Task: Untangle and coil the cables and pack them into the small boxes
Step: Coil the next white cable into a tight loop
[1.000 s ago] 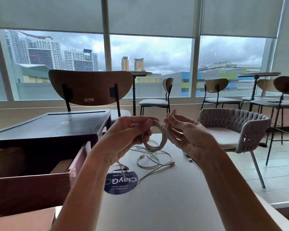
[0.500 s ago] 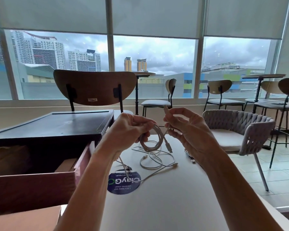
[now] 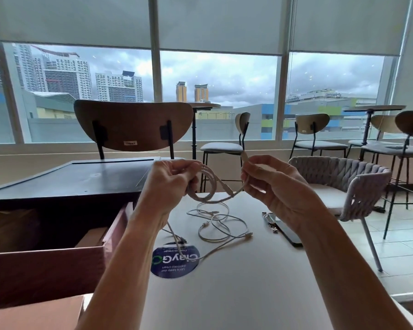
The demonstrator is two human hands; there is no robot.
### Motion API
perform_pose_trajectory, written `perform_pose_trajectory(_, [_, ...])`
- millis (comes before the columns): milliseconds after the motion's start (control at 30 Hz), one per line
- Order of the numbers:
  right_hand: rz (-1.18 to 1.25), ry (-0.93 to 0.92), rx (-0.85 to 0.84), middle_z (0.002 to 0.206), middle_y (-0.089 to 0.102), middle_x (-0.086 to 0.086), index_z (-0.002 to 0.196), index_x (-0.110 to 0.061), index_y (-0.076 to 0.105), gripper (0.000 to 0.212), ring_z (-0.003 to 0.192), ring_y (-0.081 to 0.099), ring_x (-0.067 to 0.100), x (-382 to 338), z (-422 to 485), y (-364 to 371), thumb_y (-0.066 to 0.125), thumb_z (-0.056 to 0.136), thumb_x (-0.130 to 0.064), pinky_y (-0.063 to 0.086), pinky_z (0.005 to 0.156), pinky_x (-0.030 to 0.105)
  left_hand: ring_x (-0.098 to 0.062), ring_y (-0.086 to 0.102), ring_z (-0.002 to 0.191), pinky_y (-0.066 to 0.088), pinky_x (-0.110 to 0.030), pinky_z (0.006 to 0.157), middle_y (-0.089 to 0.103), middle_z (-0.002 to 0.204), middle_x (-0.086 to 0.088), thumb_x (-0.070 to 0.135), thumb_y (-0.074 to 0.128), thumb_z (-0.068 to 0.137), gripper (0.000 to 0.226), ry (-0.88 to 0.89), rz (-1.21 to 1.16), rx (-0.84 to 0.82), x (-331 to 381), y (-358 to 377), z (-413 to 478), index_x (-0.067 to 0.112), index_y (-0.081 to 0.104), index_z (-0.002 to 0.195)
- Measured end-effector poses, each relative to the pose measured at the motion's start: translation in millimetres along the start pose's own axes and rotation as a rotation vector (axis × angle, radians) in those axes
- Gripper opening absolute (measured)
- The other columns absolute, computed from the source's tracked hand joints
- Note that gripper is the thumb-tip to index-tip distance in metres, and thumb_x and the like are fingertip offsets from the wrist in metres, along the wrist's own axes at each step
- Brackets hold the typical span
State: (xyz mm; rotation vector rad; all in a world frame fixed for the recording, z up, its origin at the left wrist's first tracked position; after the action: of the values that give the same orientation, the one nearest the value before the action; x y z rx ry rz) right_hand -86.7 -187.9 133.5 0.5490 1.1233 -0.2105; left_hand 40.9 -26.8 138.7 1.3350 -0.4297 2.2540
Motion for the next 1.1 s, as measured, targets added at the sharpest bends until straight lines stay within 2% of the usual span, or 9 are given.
perform_pose_trajectory(167, [-0.177, 0.145, -0.011, 0.086, 0.072, 0.014, 0.095, -0.003, 0.073, 0.013, 0.076, 0.068, 0.017, 13, 0, -4, 0.072, 0.082, 0.000, 0.058, 0.073, 0.028, -0.010, 0.057, 0.058, 0.048, -0.014, 0.051, 0.064, 0.071, -0.008, 0.007, 0.060, 0.095, 0.017, -0.056, -0.208, 0.000, -1, -2, 2, 0.009, 0.077, 0.092])
perform_pose_trajectory(300, [-0.323, 0.235, -0.134, 0.094, 0.074, 0.015, 0.092, -0.007, 0.076, 0.015, 0.078, 0.069, 0.017, 19, -4, 2, 0.075, 0.080, 0.001, 0.056, 0.063, 0.023, -0.008, 0.056, 0.057, 0.045, -0.012, 0.048, 0.063, 0.070, -0.008, 0.006, 0.059, 0.094, 0.017, -0.118, -0.262, -0.154, -1, 2, -1, 0.003, 0.075, 0.099])
perform_pose_trajectory(367, [-0.261, 0.252, -0.191, 0.092, 0.074, 0.017, 0.087, -0.008, 0.077, 0.017, 0.077, 0.071, 0.019, 20, -4, 4, 0.074, 0.073, 0.002, 0.055, 0.058, 0.022, -0.008, 0.057, 0.056, 0.049, -0.013, 0.050, 0.064, 0.070, -0.008, 0.006, 0.060, 0.093, 0.017, -0.137, -0.212, -0.220, -3, 4, -3, 0.005, 0.075, 0.098])
perform_pose_trajectory(500, [-0.012, 0.255, -0.321, 0.095, 0.072, 0.022, 0.096, 0.000, 0.077, 0.029, 0.080, 0.072, 0.023, 19, -2, 2, 0.051, 0.089, 0.012, 0.061, 0.074, 0.029, -0.011, 0.059, 0.057, 0.054, -0.017, 0.056, 0.068, 0.074, -0.012, 0.007, 0.064, 0.089, 0.016, -0.168, -0.119, -0.274, -6, 4, -2, 0.004, 0.077, 0.099])
perform_pose_trajectory(567, [0.044, 0.252, -0.367, 0.105, 0.070, 0.027, 0.110, 0.004, 0.071, 0.029, 0.089, 0.071, 0.028, 19, -1, 2, 0.045, 0.097, 0.003, 0.060, 0.084, 0.034, -0.011, 0.058, 0.058, 0.052, -0.018, 0.057, 0.067, 0.074, -0.012, 0.008, 0.065, 0.089, 0.015, -0.169, -0.086, -0.268, -6, 3, 0, 0.008, 0.079, 0.095])
perform_pose_trajectory(700, [0.014, 0.176, -0.434, 0.111, 0.066, 0.025, 0.133, 0.002, 0.050, 0.056, 0.091, 0.068, 0.028, 21, 2, 6, 0.064, 0.089, -0.029, 0.056, 0.088, 0.037, -0.010, 0.057, 0.055, 0.046, -0.020, 0.058, 0.066, 0.071, -0.011, 0.008, 0.066, 0.090, 0.014, -0.193, -0.098, -0.253, -5, 5, 0, 0.010, 0.080, 0.090])
perform_pose_trajectory(833, [-0.152, 0.076, -0.423, 0.100, 0.068, 0.016, 0.128, -0.011, 0.047, 0.071, 0.087, 0.067, 0.024, 22, 2, 11, 0.086, 0.070, -0.023, 0.056, 0.083, 0.036, -0.009, 0.057, 0.052, 0.043, -0.013, 0.046, 0.066, 0.067, -0.010, 0.006, 0.065, 0.091, 0.013, -0.262, -0.189, -0.246, -7, 6, -2, 0.002, 0.076, 0.097])
perform_pose_trajectory(967, [-0.275, 0.006, -0.415, 0.096, 0.064, 0.018, 0.115, -0.020, 0.051, 0.051, 0.085, 0.061, 0.025, 22, 0, 14, 0.080, 0.075, -0.009, 0.051, 0.079, 0.035, -0.009, 0.056, 0.050, 0.043, -0.012, 0.043, 0.065, 0.066, -0.010, 0.006, 0.064, 0.091, 0.014, -0.277, -0.209, -0.223, -10, 7, -2, 0.001, 0.075, 0.097])
perform_pose_trajectory(1100, [-0.495, -0.136, -0.317, 0.078, 0.064, 0.004, 0.105, -0.015, 0.057, 0.030, 0.074, 0.060, 0.016, 22, 1, 22, 0.073, 0.085, -0.001, 0.052, 0.070, 0.030, -0.008, 0.056, 0.049, 0.041, -0.012, 0.044, 0.064, 0.064, -0.009, 0.006, 0.063, 0.092, 0.013, -0.250, -0.184, -0.194, -12, 9, -2, 0.001, 0.075, 0.095])
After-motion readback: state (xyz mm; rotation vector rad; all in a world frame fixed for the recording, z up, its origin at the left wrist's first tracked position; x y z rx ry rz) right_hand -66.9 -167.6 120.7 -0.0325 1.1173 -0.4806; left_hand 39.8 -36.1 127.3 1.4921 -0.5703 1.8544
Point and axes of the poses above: each hand's wrist, its own z-axis towards the middle knuckle, its own y-axis out of the palm, x = y × z, the point moved 2 cm from there along z, towards the middle knuckle
